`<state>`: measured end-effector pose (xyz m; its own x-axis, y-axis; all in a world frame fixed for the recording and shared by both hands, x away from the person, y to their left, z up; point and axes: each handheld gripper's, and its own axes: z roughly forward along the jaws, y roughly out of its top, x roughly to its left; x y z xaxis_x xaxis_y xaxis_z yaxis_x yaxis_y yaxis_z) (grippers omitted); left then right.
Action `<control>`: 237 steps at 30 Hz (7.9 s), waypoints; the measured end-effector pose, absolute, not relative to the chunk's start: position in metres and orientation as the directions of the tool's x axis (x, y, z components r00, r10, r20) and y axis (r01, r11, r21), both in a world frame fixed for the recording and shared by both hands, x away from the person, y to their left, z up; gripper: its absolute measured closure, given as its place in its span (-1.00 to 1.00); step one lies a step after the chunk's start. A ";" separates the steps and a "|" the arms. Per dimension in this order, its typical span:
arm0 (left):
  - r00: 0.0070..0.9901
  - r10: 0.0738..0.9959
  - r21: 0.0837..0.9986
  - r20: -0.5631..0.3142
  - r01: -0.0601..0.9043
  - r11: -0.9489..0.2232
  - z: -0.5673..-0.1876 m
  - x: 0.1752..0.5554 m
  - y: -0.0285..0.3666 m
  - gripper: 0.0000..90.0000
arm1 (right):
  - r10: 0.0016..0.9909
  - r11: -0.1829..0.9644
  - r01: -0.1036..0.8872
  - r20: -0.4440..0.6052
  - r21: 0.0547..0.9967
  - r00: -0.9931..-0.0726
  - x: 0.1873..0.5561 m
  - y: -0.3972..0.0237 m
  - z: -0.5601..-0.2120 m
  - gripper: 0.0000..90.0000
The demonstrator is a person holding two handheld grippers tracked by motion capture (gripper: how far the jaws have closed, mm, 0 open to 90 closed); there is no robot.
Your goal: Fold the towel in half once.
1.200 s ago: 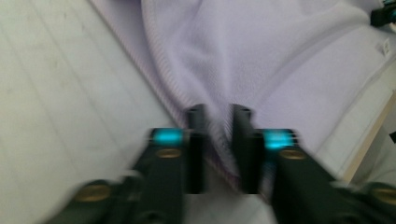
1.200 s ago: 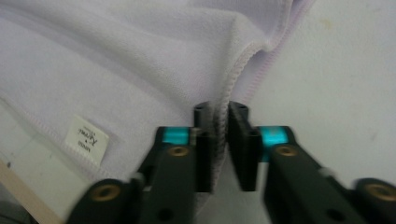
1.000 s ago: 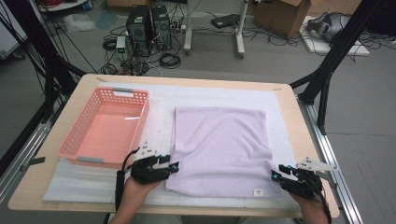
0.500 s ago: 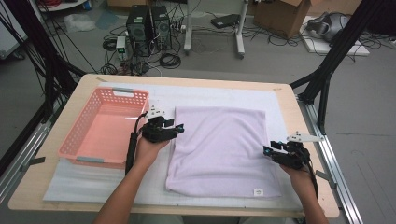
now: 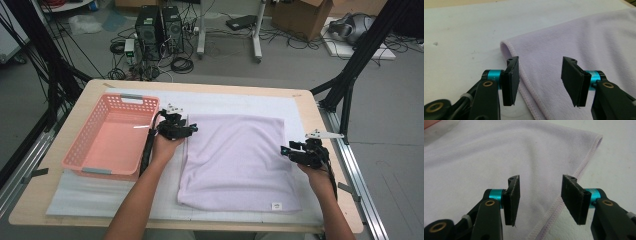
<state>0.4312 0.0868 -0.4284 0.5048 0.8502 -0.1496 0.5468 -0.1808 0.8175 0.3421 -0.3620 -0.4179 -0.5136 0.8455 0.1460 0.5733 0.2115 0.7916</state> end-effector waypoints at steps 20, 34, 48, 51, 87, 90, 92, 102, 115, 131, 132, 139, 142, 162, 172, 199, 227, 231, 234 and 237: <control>0.378 0.925 0.799 -0.051 0.571 -0.189 -0.433 0.472 0.077 0.93 | 0.843 0.183 0.585 0.181 0.790 -0.507 0.361 -0.373 -0.423 0.09; 0.393 0.910 0.770 -0.133 0.619 -0.155 -0.448 0.480 0.081 0.09 | 0.905 0.137 0.613 0.153 0.778 -0.396 0.410 -0.375 -0.428 0.15; 0.360 0.930 0.849 -0.080 0.513 -0.125 -0.431 0.476 0.075 0.93 | 0.956 0.223 0.561 -0.068 0.797 -0.285 0.450 -0.352 -0.446 0.85; 0.320 0.941 0.832 -0.112 0.548 -0.088 -0.433 0.477 0.080 0.55 | 0.983 0.115 0.590 -0.008 0.799 -0.181 0.451 -0.360 -0.449 0.53; 0.454 0.870 0.831 -0.191 0.547 -0.103 -0.441 0.410 0.081 0.08 | 0.872 0.244 0.571 0.080 0.784 -0.482 0.390 -0.352 -0.405 0.32; 0.492 0.849 0.818 -0.194 0.558 -0.137 -0.439 0.398 0.081 0.09 | 0.844 0.299 0.548 0.052 0.781 -0.534 0.366 -0.349 -0.403 0.36; 0.516 0.834 0.819 -0.195 0.554 -0.151 -0.435 0.389 0.081 0.07 | 0.831 0.306 0.547 0.062 0.779 -0.552 0.350 -0.351 -0.407 0.37; 0.582 0.788 0.864 -0.201 0.485 -0.138 -0.427 0.326 0.095 0.06 | 0.844 0.228 0.542 0.113 0.809 -0.525 0.270 -0.375 -0.429 0.34; 0.623 0.737 0.865 -0.262 0.491 -0.107 -0.437 0.229 0.120 0.19 | 0.795 0.272 0.541 0.131 0.796 -0.592 0.197 -0.366 -0.440 0.51; 0.627 0.729 0.777 -0.275 0.591 -0.216 -0.451 0.196 0.117 0.93 | 0.776 0.394 0.580 0.080 0.713 -0.625 0.171 -0.357 -0.441 0.81; 0.628 0.723 0.773 -0.289 0.599 -0.211 -0.450 0.195 0.120 0.93 | 0.771 0.393 0.588 0.095 0.707 -0.629 0.171 -0.357 -0.441 0.63; 0.647 0.700 0.822 -0.301 0.549 -0.154 -0.445 0.197 0.125 0.16 | 0.819 0.230 0.545 0.141 0.806 -0.556 0.182 -0.369 -0.428 0.48; 0.630 0.722 0.834 -0.286 0.535 -0.136 -0.446 0.202 0.125 0.07 | 0.861 0.196 0.543 0.122 0.816 -0.494 0.192 -0.370 -0.430 0.54; 0.626 0.730 0.869 -0.275 0.486 -0.089 -0.439 0.289 0.113 0.00 | 0.883 0.182 0.557 0.115 0.810 -0.456 0.278 -0.377 -0.434 0.61; 0.567 0.776 0.866 -0.277 0.498 -0.055 -0.435 0.346 0.107 0.04 | 0.882 0.187 0.554 0.110 0.812 -0.458 0.343 -0.375 -0.427 0.52; 0.396 0.899 0.763 -0.185 0.635 -0.123 -0.447 0.466 0.085 0.15 | 0.902 0.187 0.626 0.119 0.757 -0.414 0.443 -0.366 -0.441 0.46; 0.319 0.931 0.817 -0.179 0.575 -0.040 -0.431 0.479 0.087 0.96 | 0.939 0.195 0.553 0.010 0.810 -0.345 0.459 -0.357 -0.436 0.94; 0.304 0.936 0.818 -0.179 0.574 -0.030 -0.438 0.481 0.087 0.95 | 0.946 0.202 0.542 -0.020 0.816 -0.324 0.461 -0.356 -0.440 0.93; 0.313 0.939 0.809 -0.140 0.583 -0.074 -0.444 0.481 0.083 0.85 | 0.959 0.233 0.549 -0.095 0.803 -0.268 0.463 -0.354 -0.446 0.87; 0.305 0.938 0.806 -0.163 0.590 -0.052 -0.444 0.481 0.085 0.42 | 0.979 0.111 0.576 0.012 0.810 -0.206 0.463 -0.367 -0.447 0.70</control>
